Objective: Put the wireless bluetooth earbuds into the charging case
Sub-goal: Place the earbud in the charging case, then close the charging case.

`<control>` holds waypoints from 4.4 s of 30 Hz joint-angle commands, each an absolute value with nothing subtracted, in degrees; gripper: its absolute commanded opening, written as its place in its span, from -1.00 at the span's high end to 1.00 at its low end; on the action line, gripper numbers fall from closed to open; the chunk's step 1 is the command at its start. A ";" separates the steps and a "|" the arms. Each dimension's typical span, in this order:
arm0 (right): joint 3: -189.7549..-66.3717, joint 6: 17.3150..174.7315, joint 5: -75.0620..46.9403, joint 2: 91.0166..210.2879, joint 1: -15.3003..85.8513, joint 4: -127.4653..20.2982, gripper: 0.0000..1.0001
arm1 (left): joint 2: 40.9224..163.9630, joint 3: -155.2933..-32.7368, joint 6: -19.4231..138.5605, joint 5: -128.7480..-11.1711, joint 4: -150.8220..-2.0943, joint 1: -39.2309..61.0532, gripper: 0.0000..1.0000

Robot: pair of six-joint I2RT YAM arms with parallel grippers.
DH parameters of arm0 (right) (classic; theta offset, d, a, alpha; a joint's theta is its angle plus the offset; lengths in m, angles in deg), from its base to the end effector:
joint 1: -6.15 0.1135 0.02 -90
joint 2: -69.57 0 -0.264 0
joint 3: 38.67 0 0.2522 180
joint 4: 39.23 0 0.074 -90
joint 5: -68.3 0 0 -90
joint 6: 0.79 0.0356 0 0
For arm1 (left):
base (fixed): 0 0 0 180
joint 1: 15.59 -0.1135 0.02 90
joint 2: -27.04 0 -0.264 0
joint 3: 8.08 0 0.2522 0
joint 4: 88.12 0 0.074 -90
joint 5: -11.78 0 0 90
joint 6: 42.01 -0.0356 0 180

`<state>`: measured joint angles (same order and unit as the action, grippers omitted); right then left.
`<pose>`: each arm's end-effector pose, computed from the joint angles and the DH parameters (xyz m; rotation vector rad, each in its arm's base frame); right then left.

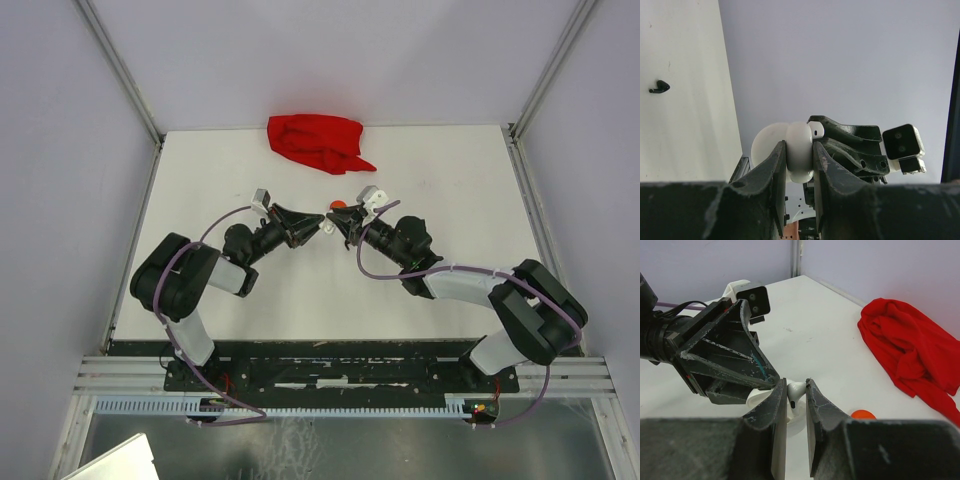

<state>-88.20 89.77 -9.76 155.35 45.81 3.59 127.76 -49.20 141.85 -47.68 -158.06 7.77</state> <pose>0.2355 0.2048 0.2401 -0.6632 1.3453 0.7208 0.2680 -0.1354 0.1742 -0.5235 1.6988 -1.9694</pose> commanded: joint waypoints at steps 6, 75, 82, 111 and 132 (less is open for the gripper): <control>-87.85 88.69 -10.35 153.41 46.06 1.72 0.97 | 126.84 -50.77 143.88 -47.04 -164.06 8.07 0.94; -88.18 94.27 -23.71 133.92 46.05 -19.10 -0.51 | 126.60 -51.54 142.29 -55.37 -153.71 8.01 0.94; -94.91 89.34 -37.02 143.18 48.77 -32.62 -1.00 | 125.09 -51.37 149.89 -63.36 -148.75 8.36 0.94; -104.85 80.65 -51.22 168.57 57.65 -17.18 -0.99 | 117.36 -47.06 151.11 -68.21 -133.20 10.58 0.94; -101.50 92.50 -57.16 154.51 52.00 -35.81 -0.99 | 131.74 -50.31 140.21 -65.12 -140.56 10.38 0.94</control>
<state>-101.25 85.37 -56.68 160.86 54.24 -31.56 129.43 -47.30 146.68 -66.78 -136.20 10.26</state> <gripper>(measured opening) 0.994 0.305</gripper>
